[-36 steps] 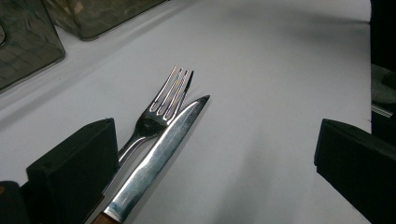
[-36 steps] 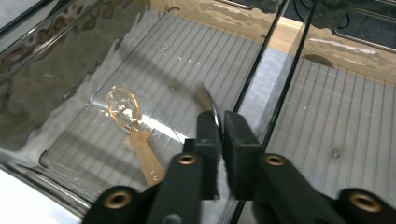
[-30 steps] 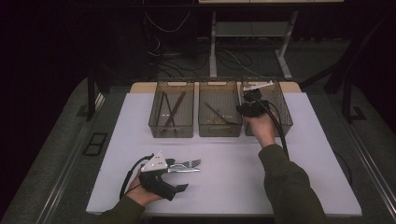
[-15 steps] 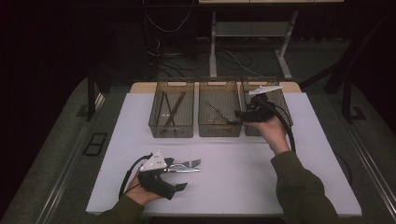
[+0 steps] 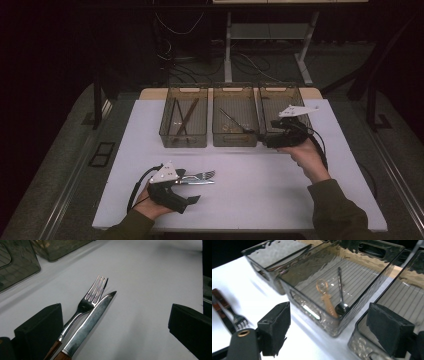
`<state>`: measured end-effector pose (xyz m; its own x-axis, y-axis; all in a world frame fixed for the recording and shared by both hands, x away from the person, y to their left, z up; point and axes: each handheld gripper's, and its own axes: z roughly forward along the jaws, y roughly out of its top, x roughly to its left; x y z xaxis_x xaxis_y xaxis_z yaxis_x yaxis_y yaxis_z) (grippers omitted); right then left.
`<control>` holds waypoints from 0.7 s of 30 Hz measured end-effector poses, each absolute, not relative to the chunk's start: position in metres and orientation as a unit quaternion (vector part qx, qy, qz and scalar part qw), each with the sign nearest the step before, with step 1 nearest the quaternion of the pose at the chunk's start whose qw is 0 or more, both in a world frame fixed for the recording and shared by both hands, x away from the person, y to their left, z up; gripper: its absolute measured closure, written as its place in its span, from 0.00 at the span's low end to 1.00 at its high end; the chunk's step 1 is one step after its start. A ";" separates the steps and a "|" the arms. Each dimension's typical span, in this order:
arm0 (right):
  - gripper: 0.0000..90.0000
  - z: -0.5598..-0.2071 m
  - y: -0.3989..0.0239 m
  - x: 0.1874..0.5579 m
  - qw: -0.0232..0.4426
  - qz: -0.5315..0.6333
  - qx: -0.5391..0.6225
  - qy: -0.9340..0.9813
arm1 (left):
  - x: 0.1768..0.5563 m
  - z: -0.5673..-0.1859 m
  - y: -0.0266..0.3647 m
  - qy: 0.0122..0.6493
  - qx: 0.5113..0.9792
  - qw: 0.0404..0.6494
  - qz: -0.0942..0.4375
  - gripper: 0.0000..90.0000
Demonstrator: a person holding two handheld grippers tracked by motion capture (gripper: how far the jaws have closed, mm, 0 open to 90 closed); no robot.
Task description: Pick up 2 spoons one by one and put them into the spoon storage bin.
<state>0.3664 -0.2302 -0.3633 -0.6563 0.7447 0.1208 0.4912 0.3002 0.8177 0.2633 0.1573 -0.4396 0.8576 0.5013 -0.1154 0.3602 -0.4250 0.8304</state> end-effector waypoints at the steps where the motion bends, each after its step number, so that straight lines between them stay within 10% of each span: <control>1: 0.20 -0.365 -0.232 0.364 0.138 0.446 0.390 0.793 | 0.263 -0.440 0.157 0.256 0.841 0.471 0.075 0.00; 21: 0.11 -0.404 -0.256 0.314 0.154 0.454 0.373 0.794 | 0.263 -0.439 0.157 0.257 0.839 0.474 0.076 0.00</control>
